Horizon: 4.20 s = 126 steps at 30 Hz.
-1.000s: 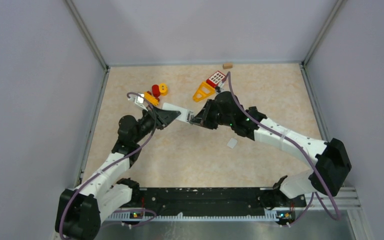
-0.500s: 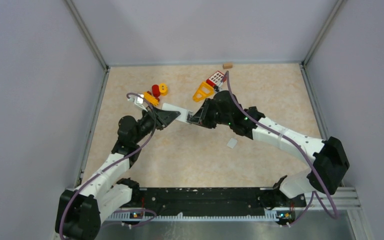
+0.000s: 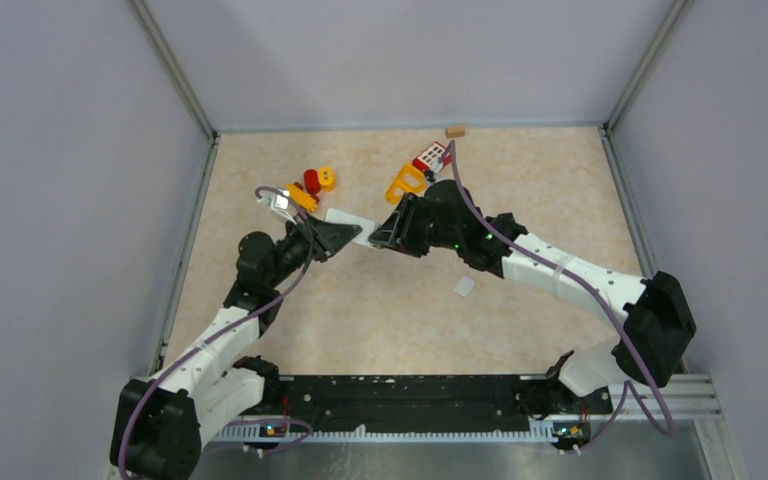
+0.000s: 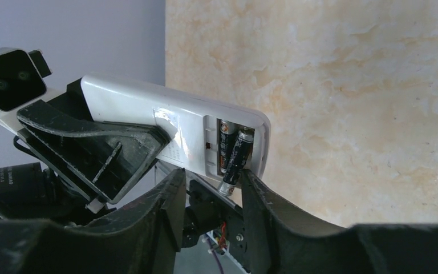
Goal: Load the batteries into the remote control
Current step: Load the battery into the remote control.
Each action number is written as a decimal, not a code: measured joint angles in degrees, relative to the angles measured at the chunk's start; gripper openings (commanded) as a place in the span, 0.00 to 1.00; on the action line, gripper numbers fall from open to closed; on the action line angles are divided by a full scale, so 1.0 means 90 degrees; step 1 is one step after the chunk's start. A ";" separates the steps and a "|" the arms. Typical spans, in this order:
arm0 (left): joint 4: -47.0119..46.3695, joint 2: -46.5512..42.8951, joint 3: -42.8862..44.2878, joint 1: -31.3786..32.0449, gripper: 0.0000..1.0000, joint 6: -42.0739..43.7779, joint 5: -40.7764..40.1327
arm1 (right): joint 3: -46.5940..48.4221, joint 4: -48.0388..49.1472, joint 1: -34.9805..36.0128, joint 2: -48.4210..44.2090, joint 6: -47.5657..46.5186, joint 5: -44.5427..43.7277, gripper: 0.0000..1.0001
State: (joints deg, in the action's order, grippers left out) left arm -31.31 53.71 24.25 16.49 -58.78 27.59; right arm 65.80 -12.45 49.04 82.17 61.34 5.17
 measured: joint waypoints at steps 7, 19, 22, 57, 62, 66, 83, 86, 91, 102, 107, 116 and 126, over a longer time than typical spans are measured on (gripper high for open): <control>0.0226 0.0000 0.0010 -0.0002 0.00 -0.0061 0.0007 | 0.0000 -0.0034 0.0000 -0.0061 -0.0027 -0.0051 0.56; 0.0884 0.0257 0.0750 -0.0046 0.00 -0.0486 0.0595 | -0.0029 -0.0121 -0.0007 -0.0568 -0.0126 -0.0095 0.72; 0.1066 0.0396 0.0942 -0.0087 0.00 -0.0483 0.0940 | -0.0121 -0.0143 -0.0056 -0.0906 -0.0282 -0.0121 0.77; 0.1705 0.1608 0.1795 -0.0204 0.00 -0.0192 0.4340 | -0.0216 -0.0668 -0.0440 -0.0782 -0.4437 0.3191 0.81; 0.1732 0.1625 0.1797 -0.0204 0.00 -0.0153 0.4337 | -0.0216 -0.0658 -0.0442 -0.0738 -0.4478 0.3378 0.78; 0.1770 0.1647 0.1797 -0.0204 0.00 -0.0129 0.4337 | -0.0228 -0.0636 -0.0440 -0.0712 -0.4486 0.3507 0.78; 0.1821 0.1649 0.1807 -0.0204 0.00 -0.0119 0.4352 | -0.0231 -0.0614 -0.0444 -0.0597 -0.4641 0.3628 0.61; 0.1821 0.1649 0.1807 -0.0204 0.00 -0.0119 0.4354 | -0.0231 -0.0614 -0.0444 -0.0597 -0.4656 0.3619 0.53; 0.1841 0.1649 0.1809 -0.0206 0.00 -0.0087 0.4391 | -0.0231 -0.0617 -0.0464 -0.0525 -0.4677 0.3589 0.46; 0.1979 0.1649 0.1880 -0.0206 0.00 0.0143 0.4459 | -0.0231 -0.0614 -0.0483 -0.0515 -0.4626 0.3551 0.42; 0.2047 0.1649 0.1892 -0.0206 0.00 0.0175 0.4452 | -0.0240 -0.0590 -0.0481 -0.0515 -0.4639 0.3531 0.50; 0.2327 0.1676 0.1945 -0.0206 0.00 0.0335 0.4330 | -0.0248 -0.0571 -0.0478 -0.0529 -0.4554 0.3181 0.74; 0.2387 0.1676 0.2021 -0.0206 0.00 0.0362 0.4313 | -0.0396 -0.0600 -0.0478 -0.0622 -0.4767 0.3330 0.75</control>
State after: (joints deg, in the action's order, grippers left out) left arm -9.82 68.79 42.44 14.63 -55.53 66.41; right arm 62.24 -17.85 44.73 76.58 18.44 35.14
